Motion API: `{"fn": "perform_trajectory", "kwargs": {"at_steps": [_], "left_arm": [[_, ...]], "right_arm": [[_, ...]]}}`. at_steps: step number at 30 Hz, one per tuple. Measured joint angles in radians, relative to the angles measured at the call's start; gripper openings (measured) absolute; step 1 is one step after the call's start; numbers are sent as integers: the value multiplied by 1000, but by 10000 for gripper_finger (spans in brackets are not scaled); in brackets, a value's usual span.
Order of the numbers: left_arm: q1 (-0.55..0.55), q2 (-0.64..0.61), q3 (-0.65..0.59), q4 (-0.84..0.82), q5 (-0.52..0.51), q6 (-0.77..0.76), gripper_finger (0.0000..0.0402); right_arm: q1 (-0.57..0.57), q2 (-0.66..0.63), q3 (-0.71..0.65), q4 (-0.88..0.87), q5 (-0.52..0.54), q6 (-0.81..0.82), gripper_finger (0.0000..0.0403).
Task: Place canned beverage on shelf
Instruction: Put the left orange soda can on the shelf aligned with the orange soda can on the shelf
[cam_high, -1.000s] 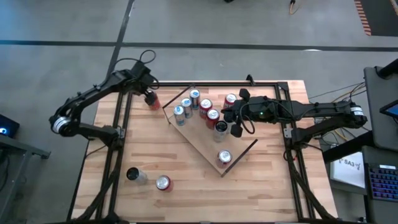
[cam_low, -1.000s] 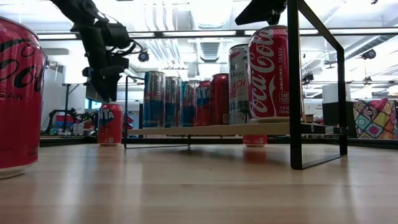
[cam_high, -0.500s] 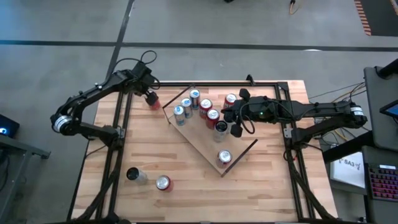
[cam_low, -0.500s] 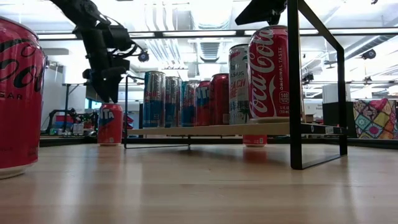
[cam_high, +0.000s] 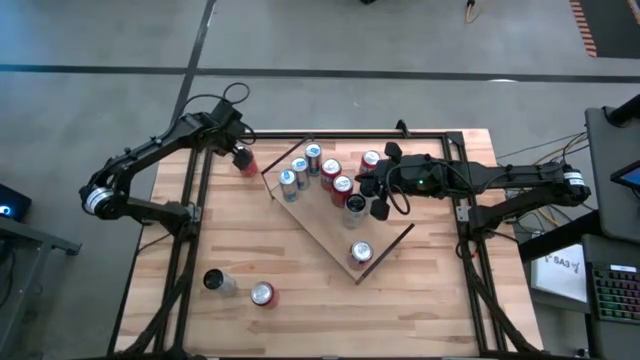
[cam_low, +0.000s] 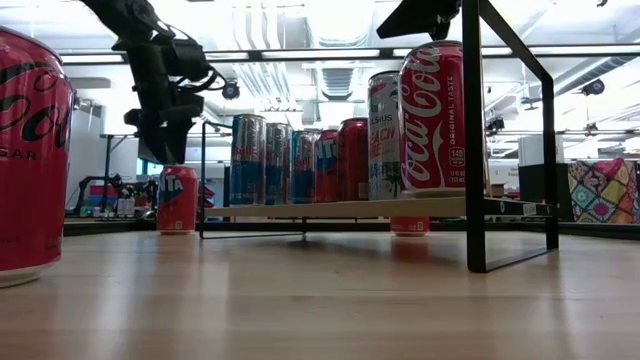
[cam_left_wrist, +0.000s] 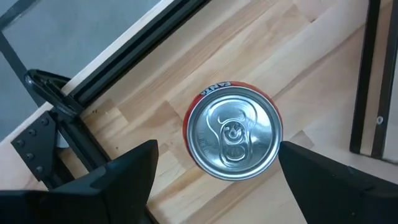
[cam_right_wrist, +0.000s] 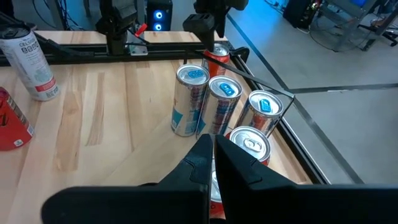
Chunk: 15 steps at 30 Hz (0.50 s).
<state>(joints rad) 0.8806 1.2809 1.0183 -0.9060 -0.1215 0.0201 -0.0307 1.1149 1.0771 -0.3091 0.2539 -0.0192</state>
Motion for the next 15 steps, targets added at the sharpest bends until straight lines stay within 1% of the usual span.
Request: {"fn": "perform_trajectory", "kwargs": {"at_steps": [3,10,15], "left_arm": [[0,-2,0,1,0,-7,321],[0,-4,0,3,1,-9,346],[-2,-4,0,15,37,-17,352]], "right_arm": [[0,0,0,0,0,1,9],[0,0,0,0,0,8,9],[0,0,0,0,0,8,9]]}}
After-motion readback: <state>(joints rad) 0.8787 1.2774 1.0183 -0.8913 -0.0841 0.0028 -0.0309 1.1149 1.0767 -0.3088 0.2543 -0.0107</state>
